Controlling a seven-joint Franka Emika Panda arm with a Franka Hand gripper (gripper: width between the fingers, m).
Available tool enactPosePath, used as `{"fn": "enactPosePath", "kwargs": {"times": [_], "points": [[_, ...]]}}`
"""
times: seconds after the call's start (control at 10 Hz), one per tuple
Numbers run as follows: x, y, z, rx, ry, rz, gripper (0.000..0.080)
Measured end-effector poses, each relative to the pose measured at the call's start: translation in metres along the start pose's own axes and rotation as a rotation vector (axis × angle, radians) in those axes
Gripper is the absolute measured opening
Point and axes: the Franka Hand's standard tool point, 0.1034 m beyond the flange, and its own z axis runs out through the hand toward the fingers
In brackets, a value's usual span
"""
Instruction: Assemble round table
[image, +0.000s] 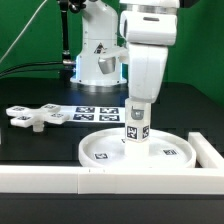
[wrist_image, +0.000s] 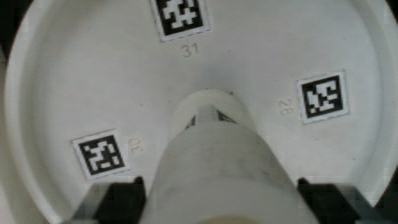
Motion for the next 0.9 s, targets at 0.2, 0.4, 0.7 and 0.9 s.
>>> {"fn": "enactPosePath", "kwargs": {"times": [0.2, 0.4, 0.7, 0.9], "points": [[-0.0017, 0.0000, 0.0003, 0.001, 0.001, 0.145, 0.0406], [-0.0011, -0.0002, 0.0004, 0.001, 0.001, 0.321, 0.0406], [-0.0005, -0.0010, 0.0007, 0.005, 0.003, 0.494, 0.0406], [-0.0007, -0.0016, 0.0013, 0.021, 0.017, 0.750, 0.0406]]}}
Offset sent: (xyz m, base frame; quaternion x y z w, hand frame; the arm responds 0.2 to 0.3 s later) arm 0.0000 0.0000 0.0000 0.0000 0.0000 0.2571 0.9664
